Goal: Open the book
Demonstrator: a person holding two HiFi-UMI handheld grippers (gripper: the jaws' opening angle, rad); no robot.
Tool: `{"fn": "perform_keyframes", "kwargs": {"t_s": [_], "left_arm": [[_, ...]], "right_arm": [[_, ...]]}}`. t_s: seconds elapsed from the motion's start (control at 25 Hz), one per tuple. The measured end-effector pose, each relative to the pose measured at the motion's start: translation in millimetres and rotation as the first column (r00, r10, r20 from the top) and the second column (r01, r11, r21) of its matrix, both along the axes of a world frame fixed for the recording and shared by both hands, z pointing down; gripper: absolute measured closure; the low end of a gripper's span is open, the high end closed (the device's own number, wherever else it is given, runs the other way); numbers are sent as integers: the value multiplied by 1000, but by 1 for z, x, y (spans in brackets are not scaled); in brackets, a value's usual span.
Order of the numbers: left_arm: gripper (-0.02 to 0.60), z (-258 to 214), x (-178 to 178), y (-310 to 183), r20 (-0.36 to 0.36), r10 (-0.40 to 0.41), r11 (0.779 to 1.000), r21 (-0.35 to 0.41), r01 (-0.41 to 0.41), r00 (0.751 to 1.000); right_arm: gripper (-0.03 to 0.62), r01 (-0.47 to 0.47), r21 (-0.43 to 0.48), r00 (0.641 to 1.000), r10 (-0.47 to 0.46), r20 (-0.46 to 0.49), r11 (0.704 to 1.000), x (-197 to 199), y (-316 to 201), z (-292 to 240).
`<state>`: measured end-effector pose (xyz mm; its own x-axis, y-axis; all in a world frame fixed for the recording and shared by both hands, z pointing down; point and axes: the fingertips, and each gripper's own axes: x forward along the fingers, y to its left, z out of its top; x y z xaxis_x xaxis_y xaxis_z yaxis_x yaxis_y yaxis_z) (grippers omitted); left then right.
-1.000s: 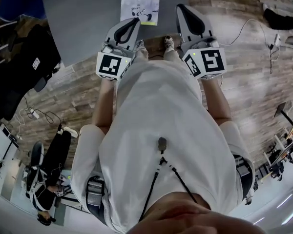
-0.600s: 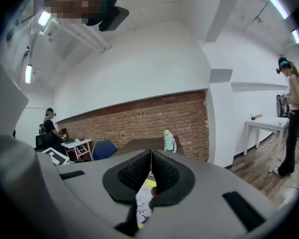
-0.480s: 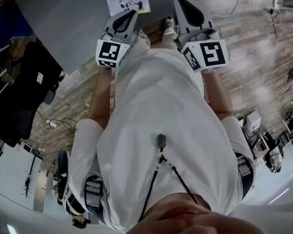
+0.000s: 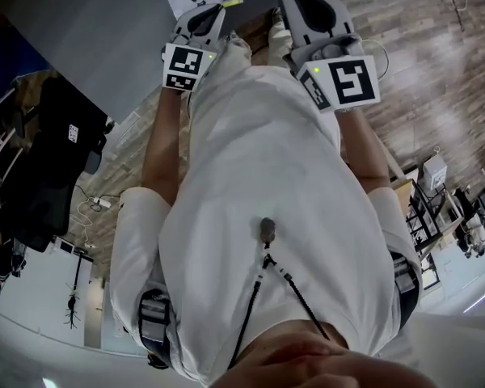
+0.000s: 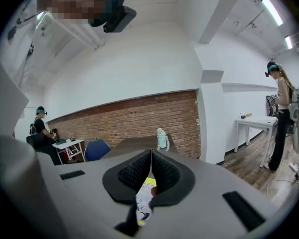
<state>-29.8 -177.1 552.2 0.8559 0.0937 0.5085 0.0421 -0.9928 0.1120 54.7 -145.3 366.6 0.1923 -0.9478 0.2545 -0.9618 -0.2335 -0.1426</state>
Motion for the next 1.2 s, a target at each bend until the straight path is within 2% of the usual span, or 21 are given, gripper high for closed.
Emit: {"fn": "perform_keyframes", "kwargs": {"t_s": [0.12,0.4,0.56,0.92,0.96,1.04,1.2], "left_arm": [[554,24,2,6,63,70,997,37,-73,996],[552,69,2,18,182,177,980,53,-190,967],[552,87,9,20,239,240,959,95,-269,941],[550,123,24,17,350,321,909,147,-390,880],[540,127,24,18,361,333,903,144,-405,871],[469,133,24,19,383,350,894,137,-427,855],[468,142,25,20,402,359,888,133,-441,842]], "right_arm": [[557,-14,-7,1000,14,5,1000,2,0,4],[557,-42,-23,999,43,12,999,3,4,13],[557,-64,-36,998,65,18,997,10,8,21],[557,-111,-62,993,113,29,992,28,14,32],[557,-116,-63,993,118,29,991,30,14,33],[557,-126,-64,991,128,29,990,32,15,34],[557,-139,-66,989,141,31,988,36,18,35]]}}
